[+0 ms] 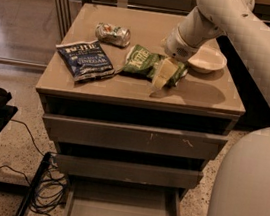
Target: Place green jalapeno chip bag into bottom drawer
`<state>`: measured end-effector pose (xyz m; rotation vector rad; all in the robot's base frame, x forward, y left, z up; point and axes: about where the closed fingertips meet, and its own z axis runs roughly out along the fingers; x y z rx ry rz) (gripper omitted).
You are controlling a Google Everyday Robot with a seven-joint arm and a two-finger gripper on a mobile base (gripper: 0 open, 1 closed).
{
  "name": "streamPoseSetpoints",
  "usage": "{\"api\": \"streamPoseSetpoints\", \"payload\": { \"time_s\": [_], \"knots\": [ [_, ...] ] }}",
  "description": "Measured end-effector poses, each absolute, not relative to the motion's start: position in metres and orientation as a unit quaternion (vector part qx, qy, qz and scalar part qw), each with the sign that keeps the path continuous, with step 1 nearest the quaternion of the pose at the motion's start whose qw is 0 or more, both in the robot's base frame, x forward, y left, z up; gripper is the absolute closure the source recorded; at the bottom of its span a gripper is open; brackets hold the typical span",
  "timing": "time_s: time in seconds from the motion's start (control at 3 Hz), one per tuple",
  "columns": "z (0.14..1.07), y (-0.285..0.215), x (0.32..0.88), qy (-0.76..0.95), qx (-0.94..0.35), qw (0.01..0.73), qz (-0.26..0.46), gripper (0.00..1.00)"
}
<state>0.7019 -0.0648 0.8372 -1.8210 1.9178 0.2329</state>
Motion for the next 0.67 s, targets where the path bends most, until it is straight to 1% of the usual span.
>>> {"api": "streamPoseSetpoints", "payload": {
  "time_s": [0.33,0.67],
  "knots": [
    [0.837,-0.0647,0.702,0.701,-0.666,0.241,0.085,0.19],
    [0.837,-0.0647,0.702,0.701,-0.666,0.241,0.085,0.42]
  ]
}}
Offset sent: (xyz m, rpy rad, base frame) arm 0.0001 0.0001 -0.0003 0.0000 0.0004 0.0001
